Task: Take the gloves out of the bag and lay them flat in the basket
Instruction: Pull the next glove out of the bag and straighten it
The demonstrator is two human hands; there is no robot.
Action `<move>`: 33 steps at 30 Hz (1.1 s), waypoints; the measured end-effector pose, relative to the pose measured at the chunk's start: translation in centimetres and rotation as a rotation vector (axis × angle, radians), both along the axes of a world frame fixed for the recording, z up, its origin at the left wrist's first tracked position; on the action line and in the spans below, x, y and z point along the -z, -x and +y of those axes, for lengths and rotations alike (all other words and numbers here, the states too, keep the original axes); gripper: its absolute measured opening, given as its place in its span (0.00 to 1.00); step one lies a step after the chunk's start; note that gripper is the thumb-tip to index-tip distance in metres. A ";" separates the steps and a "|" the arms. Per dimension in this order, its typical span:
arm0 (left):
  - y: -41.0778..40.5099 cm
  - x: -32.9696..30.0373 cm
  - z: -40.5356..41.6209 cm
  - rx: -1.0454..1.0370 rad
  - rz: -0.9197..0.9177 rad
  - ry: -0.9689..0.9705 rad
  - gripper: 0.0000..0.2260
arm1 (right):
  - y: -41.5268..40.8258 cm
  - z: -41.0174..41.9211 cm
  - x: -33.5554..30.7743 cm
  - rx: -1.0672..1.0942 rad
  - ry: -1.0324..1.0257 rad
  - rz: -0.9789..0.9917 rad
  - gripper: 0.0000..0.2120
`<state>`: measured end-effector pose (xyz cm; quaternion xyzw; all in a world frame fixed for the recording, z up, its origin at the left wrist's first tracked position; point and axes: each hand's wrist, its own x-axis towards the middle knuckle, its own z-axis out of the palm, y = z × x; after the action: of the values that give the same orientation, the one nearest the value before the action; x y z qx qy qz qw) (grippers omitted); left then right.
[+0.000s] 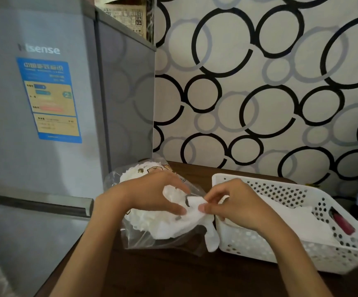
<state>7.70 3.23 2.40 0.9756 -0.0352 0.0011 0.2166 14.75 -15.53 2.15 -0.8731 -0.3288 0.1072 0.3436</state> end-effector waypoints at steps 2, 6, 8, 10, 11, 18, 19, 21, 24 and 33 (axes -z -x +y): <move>-0.3 0.2 -0.3 0.036 0.024 -0.035 0.23 | 0.1 0.1 -0.2 0.041 -0.085 -0.013 0.06; -1.3 1.3 -0.1 -0.070 -0.059 -0.053 0.18 | -0.2 0.0 -0.2 0.106 -0.245 0.048 0.11; -1.6 1.6 0.3 -0.113 -0.117 0.022 0.14 | -0.7 -0.1 0.0 0.174 -0.318 0.090 0.11; -1.7 1.7 0.7 -0.135 -0.146 0.049 0.12 | -1.1 -0.2 0.2 0.234 -0.407 0.067 0.11; -1.7 1.7 0.9 -0.141 -0.158 0.056 0.12 | -1.3 -0.2 0.3 0.259 -0.454 0.033 0.11; -1.0 -0.6 -1.0 -0.137 -0.224 0.567 0.10 | -2.2 -0.9 0.2 0.339 -0.631 0.066 0.09; -0.9 -0.8 -1.5 -0.158 -0.207 0.690 0.10 | -2.4 -0.9 0.4 0.321 -0.618 0.103 0.08; -1.0 -1.0 -2.2 -0.221 -0.176 0.860 0.09 | -2.6 -0.8 0.8 0.288 -0.539 0.110 0.09; -1.2 -0.9 -2.8 -0.278 -0.170 0.986 0.09 | -2.2 -1.1 -0.1 0.308 -0.437 -0.073 0.16; -1.6 -0.8 -3.1 -0.381 -0.188 1.086 0.14 | 0.8 -1.2 -1.7 0.033 -0.196 -0.195 0.10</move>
<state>9.31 0.11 3.23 0.7095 0.1273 0.1447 0.6779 13.98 -16.69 3.83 -0.8469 -0.3551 -0.0166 0.3955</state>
